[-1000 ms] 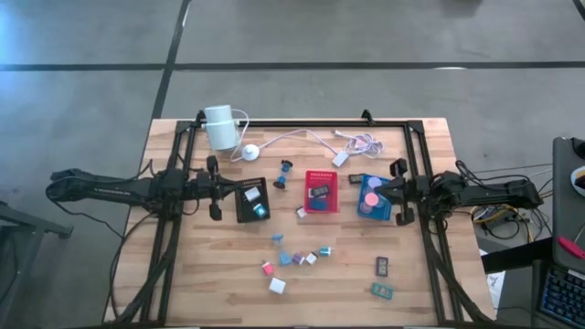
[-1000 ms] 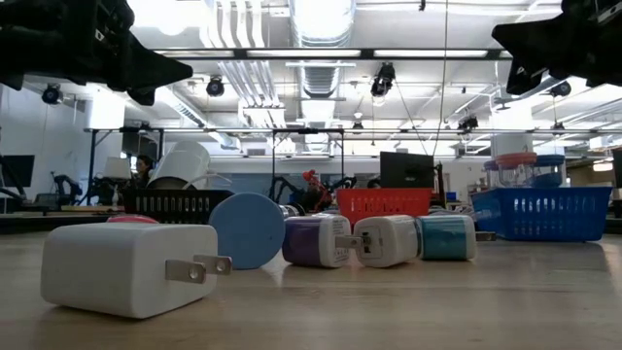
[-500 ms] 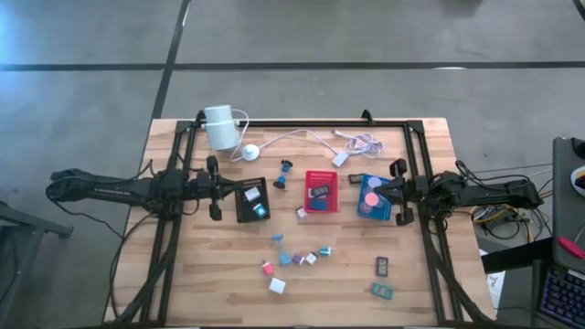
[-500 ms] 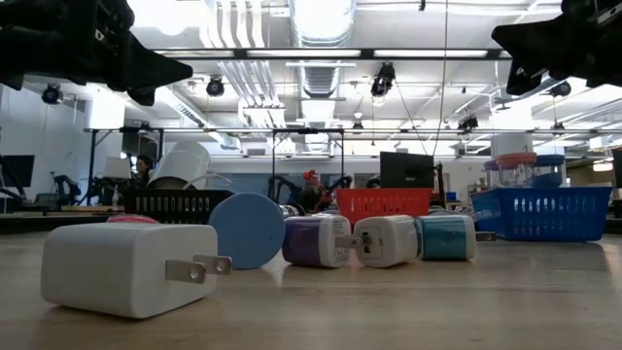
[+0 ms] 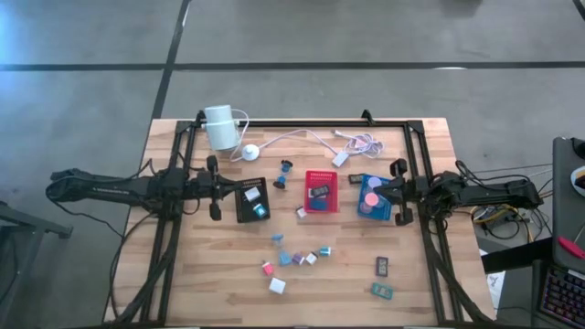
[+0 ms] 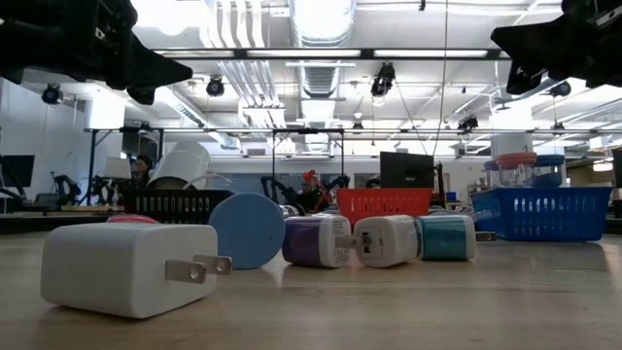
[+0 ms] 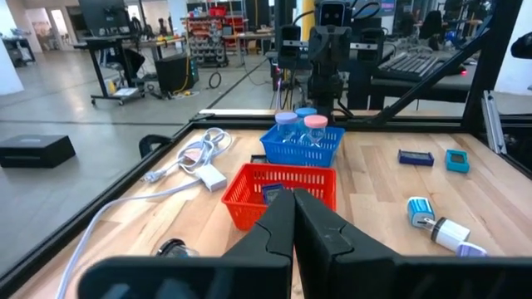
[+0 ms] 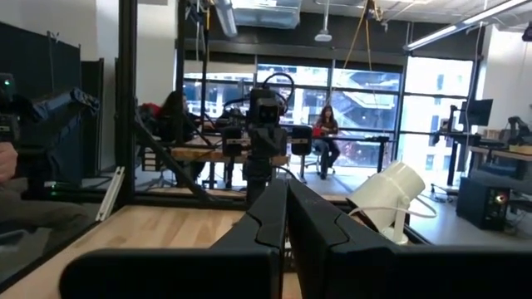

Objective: Pick & Place Office items
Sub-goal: Put the white charger adapter into the black bin

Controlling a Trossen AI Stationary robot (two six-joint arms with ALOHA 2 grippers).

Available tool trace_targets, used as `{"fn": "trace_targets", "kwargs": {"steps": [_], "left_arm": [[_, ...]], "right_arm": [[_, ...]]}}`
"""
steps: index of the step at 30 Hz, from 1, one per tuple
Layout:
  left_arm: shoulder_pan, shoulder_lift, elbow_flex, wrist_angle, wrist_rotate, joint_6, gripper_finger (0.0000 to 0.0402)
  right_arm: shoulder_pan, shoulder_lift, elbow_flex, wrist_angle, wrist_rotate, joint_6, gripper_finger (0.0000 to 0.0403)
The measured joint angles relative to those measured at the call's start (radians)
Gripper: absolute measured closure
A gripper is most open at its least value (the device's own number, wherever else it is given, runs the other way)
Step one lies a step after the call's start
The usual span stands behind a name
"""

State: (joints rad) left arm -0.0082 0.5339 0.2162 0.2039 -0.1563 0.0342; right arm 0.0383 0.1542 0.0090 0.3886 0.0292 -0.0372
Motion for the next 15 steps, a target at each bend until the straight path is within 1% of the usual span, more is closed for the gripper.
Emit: {"fn": "trace_targets", "kwargs": {"steps": [12, 15], "left_arm": [[0.000, 0.008, -0.003, 0.003, -0.001, -0.063, 0.0395], [0.000, 0.031, 0.023, -0.023, -0.001, -0.098, 0.0398]], "right_arm": [[0.000, 0.000, 0.000, -0.015, 0.001, 0.003, 0.0394], [0.001, 0.000, 0.000, -0.016, 0.024, 0.016, 0.0394]]}}
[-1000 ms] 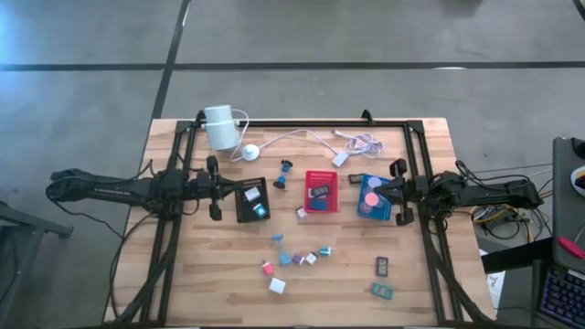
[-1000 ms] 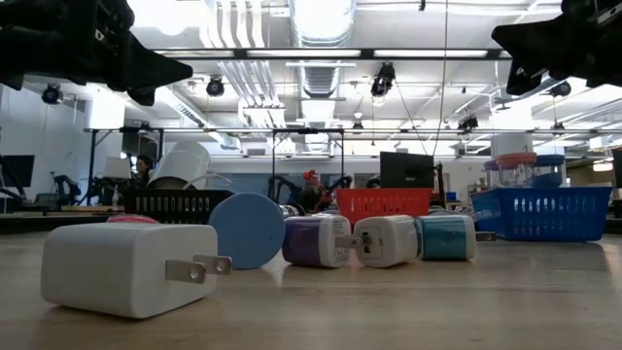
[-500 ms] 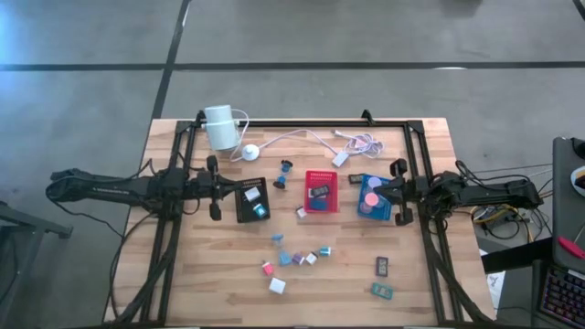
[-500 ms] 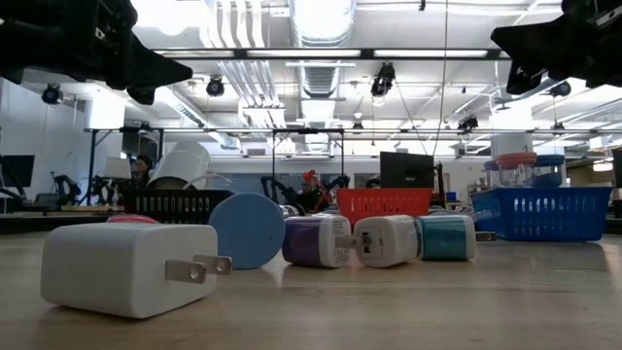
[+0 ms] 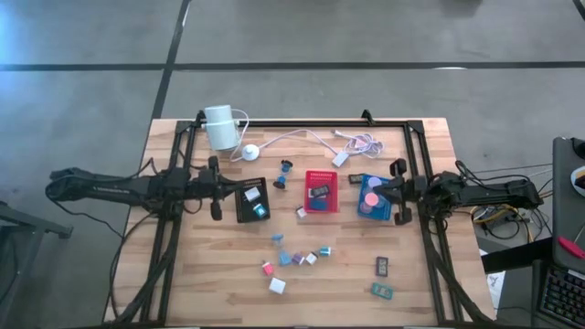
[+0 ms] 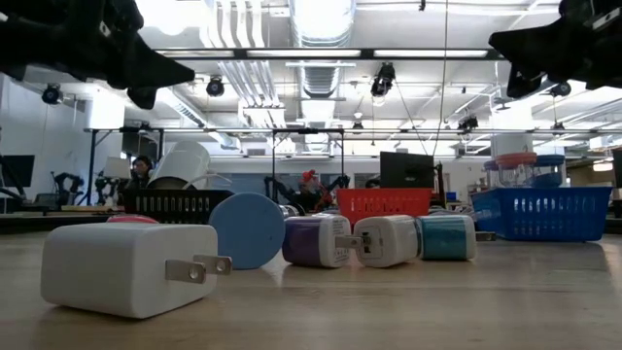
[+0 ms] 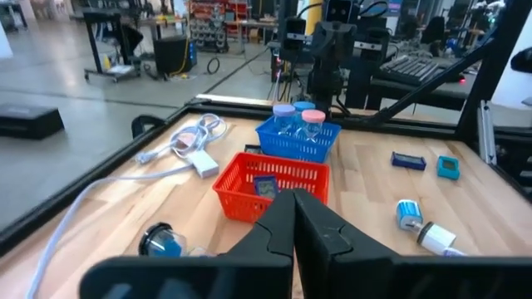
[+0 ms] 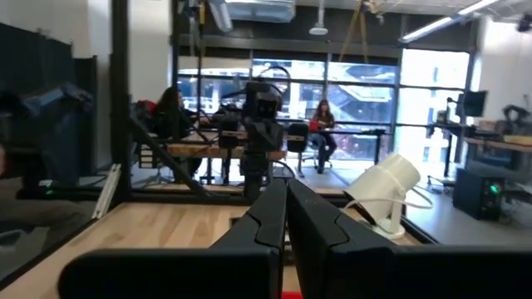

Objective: Pick & Place Office items
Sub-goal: Put the white charger adapter into the black bin

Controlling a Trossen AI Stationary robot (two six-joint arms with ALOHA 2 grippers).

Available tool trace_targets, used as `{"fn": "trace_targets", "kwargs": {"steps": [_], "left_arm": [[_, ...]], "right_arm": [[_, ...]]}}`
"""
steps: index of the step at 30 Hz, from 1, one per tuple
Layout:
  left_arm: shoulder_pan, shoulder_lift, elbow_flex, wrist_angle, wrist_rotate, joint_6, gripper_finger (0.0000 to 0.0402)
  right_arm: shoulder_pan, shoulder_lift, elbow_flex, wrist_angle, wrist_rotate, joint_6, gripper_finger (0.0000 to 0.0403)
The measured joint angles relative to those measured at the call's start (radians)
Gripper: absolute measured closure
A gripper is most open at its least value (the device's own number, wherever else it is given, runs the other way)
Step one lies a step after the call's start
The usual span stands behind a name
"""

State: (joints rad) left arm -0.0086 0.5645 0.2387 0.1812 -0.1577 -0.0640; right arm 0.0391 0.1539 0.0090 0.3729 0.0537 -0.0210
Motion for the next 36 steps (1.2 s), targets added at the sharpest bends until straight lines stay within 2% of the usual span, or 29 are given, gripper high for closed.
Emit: {"fn": "trace_targets", "kwargs": {"steps": [4, 12, 17, 24, 30, 36], "left_arm": [[-0.003, 0.065, 0.065, -0.036, 0.017, -0.047, 0.0399], [-0.079, 0.281, 0.271, -0.287, 0.028, -0.083, 0.0399], [-0.162, 0.420, 0.355, -0.302, 0.035, -0.113, 0.0399], [-0.306, 0.629, 0.461, -0.309, 0.103, -0.189, 0.0388], [-0.439, 0.845, 0.608, -0.311, 0.074, -0.252, 0.0350], [-0.518, 1.046, 0.790, -0.378, 0.073, -0.290, 0.0264]], "right_arm": [[0.000, 0.000, 0.000, 0.000, 0.029, 0.016, 0.0394], [0.000, 0.000, 0.000, -0.002, 0.029, 0.016, 0.0394], [0.000, 0.000, 0.000, -0.002, 0.029, 0.012, 0.0394], [0.000, 0.000, 0.000, -0.001, 0.030, 0.002, 0.0394], [-0.001, 0.000, 0.000, 0.001, 0.059, 0.003, 0.0394], [-0.001, 0.005, 0.000, -0.002, 0.059, 0.026, 0.0394]]}}
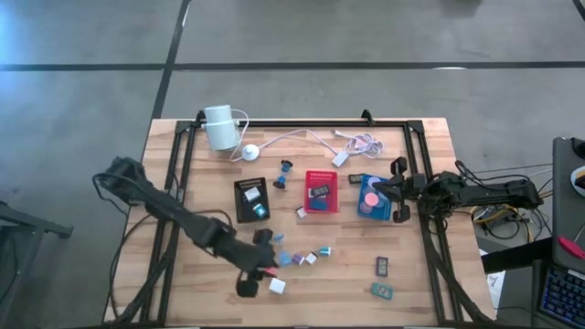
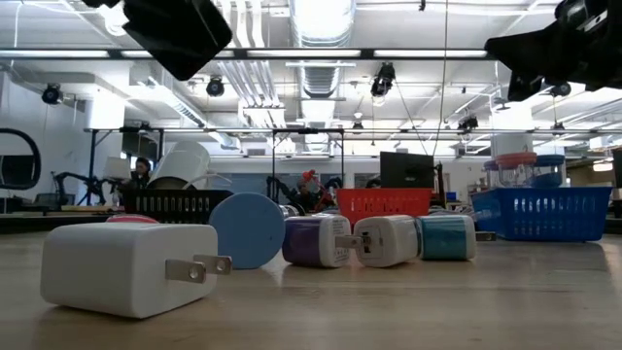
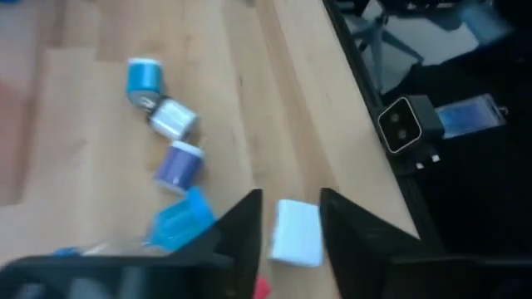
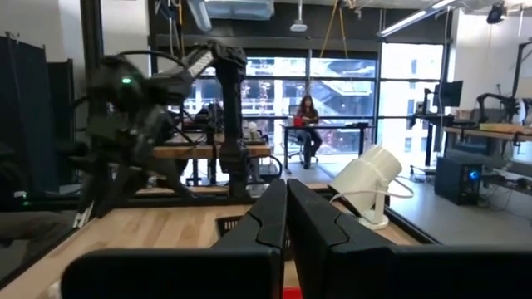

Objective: Pick & Place Office items
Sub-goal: Put the white charger adapter into the black bin

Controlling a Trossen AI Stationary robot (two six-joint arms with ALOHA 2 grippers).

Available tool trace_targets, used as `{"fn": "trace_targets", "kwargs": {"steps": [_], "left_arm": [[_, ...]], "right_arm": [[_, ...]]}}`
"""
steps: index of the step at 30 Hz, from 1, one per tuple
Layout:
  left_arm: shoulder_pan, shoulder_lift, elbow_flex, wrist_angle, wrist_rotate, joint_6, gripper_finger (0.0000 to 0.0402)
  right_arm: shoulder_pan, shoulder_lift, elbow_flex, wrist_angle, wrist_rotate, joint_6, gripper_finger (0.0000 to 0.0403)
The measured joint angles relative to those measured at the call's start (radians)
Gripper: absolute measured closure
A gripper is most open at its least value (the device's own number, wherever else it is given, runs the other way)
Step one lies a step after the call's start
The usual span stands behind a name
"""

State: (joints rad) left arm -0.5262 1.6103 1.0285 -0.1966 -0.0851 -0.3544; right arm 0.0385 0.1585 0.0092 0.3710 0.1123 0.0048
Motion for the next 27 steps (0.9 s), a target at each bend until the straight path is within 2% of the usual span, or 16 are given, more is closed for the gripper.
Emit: {"fn": "trace_targets", "kwargs": {"steps": [7, 12, 15, 20, 27], "left_arm": [[-0.023, 0.194, 0.199, -0.160, 0.017, -0.045, 0.0128], [-0.037, 0.301, 0.312, -0.308, 0.018, -0.013, 0.0067], [-0.044, 0.341, 0.343, -0.331, 0.033, -0.005, 0.0054], [-0.047, 0.389, 0.340, -0.331, 0.078, -0.013, 0.0056], [-0.048, 0.434, 0.340, -0.328, 0.074, -0.017, 0.0058]], "right_arm": [[0.001, 0.016, 0.000, -0.006, -0.004, 0.015, 0.0394], [0.001, 0.014, 0.000, -0.025, -0.005, 0.014, 0.0394], [0.001, 0.015, 0.000, -0.032, -0.005, 0.014, 0.0394], [0.001, 0.015, 0.000, -0.053, -0.005, 0.018, 0.0394], [0.001, 0.014, 0.000, -0.069, -0.006, 0.029, 0.0394]]}}
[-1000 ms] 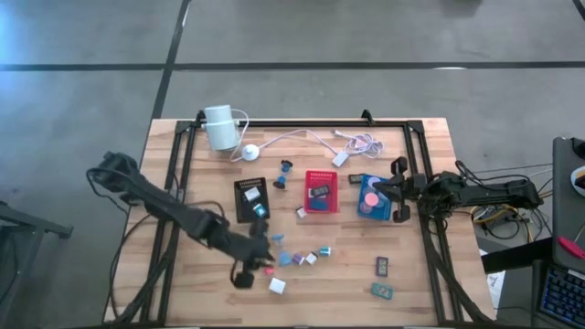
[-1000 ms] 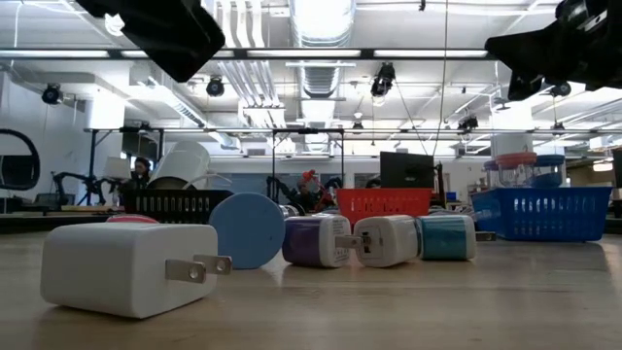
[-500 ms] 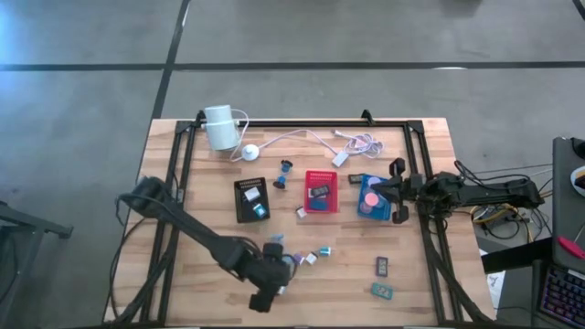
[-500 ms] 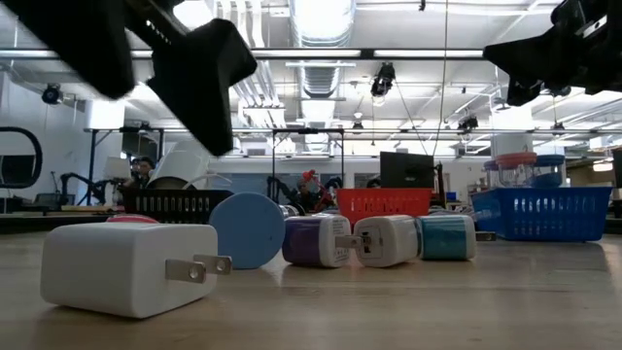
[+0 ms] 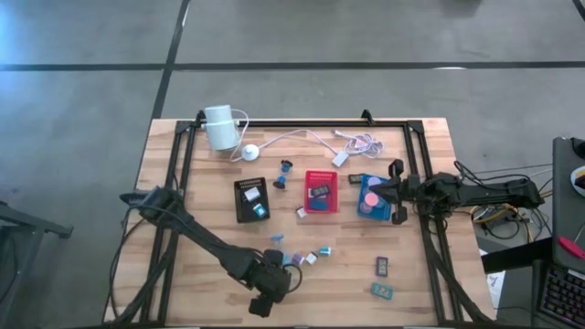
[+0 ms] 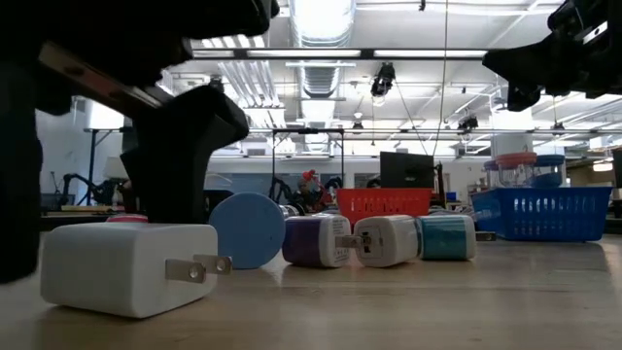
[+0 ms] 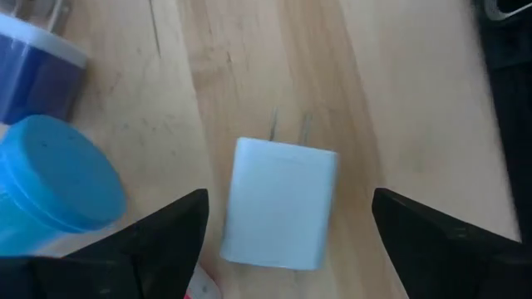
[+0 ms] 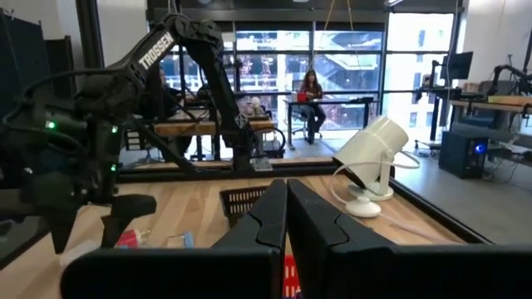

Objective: Pick & Place Office items
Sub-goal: Put the white charger adapter into the black bin

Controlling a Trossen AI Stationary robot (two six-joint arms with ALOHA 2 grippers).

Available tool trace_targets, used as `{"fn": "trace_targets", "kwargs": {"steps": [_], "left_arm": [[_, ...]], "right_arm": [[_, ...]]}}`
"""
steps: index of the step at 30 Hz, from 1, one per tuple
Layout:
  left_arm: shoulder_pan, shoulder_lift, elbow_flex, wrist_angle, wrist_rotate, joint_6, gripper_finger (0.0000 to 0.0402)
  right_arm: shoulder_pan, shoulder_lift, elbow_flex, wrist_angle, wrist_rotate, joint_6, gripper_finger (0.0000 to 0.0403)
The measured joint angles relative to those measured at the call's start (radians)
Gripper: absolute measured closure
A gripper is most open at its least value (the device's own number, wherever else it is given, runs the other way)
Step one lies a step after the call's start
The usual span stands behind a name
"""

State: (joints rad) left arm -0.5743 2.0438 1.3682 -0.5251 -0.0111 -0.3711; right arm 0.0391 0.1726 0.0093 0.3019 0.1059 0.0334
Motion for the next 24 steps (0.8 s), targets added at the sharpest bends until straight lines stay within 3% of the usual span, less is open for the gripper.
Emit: {"fn": "trace_targets", "kwargs": {"steps": [13, 18, 24], "left_arm": [[0.000, 0.022, -0.001, 0.008, -0.011, 0.020, 0.0080], [0.001, 0.021, -0.001, 0.016, -0.010, 0.023, 0.0133], [0.001, 0.020, -0.001, 0.038, 0.028, 0.043, 0.0226]], "right_arm": [[0.000, 0.005, 0.000, -0.019, 0.000, 0.016, 0.0394], [0.000, 0.023, 0.000, -0.022, 0.000, 0.023, 0.0394], [-0.001, 0.041, 0.000, -0.022, 0.000, 0.021, 0.0394]]}}
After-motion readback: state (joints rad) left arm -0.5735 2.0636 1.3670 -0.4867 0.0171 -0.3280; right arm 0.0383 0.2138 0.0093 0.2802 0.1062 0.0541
